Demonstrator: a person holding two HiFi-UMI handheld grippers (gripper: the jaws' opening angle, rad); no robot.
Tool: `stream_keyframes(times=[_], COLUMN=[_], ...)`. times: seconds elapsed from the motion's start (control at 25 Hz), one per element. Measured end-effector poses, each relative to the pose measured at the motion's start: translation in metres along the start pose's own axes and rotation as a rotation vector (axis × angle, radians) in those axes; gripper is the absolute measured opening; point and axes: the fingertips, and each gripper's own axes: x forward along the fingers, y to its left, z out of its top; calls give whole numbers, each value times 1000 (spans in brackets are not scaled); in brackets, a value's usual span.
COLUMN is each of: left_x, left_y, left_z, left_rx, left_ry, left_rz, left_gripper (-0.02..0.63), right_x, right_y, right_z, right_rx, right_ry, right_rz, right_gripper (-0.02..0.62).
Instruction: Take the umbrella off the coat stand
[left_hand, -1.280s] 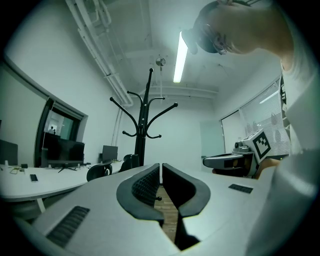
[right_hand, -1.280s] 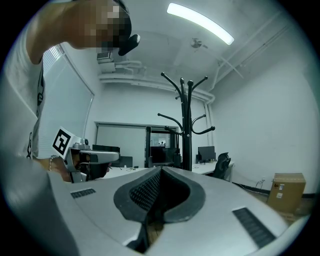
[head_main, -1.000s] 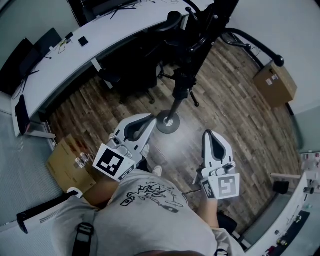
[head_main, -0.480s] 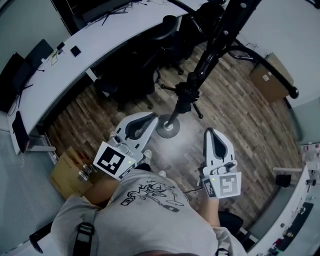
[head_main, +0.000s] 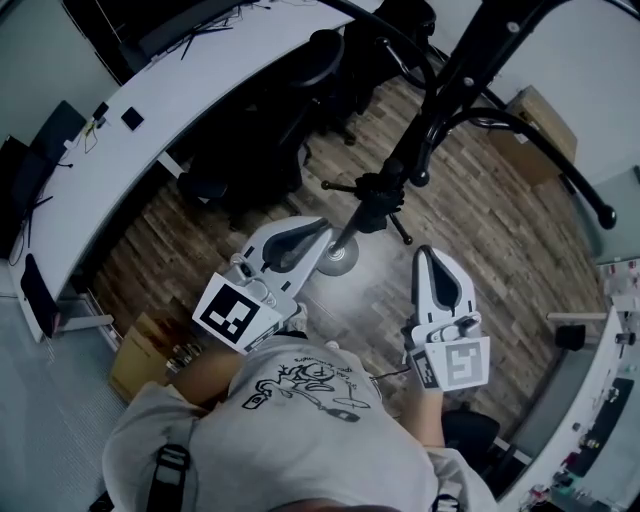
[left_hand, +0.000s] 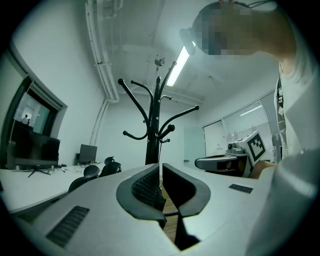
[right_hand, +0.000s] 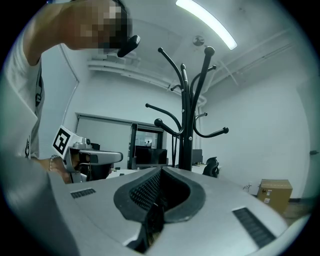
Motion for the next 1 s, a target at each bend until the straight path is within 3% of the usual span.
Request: stream_keyframes(times=[0.4, 1.0], left_x=[34, 95], left_y=[8, 13], left_z=[9, 21], left_rx=[7, 42], left_ry=[-35, -18], left_rz=[-112, -156], left_gripper=[35, 56], right_x=[27, 59], right_y=[-11, -39], right_z=[9, 26], right_rx=[-10, -15], right_ry=[-19, -61], right_rz=[-13, 78], right_gripper=[9, 39])
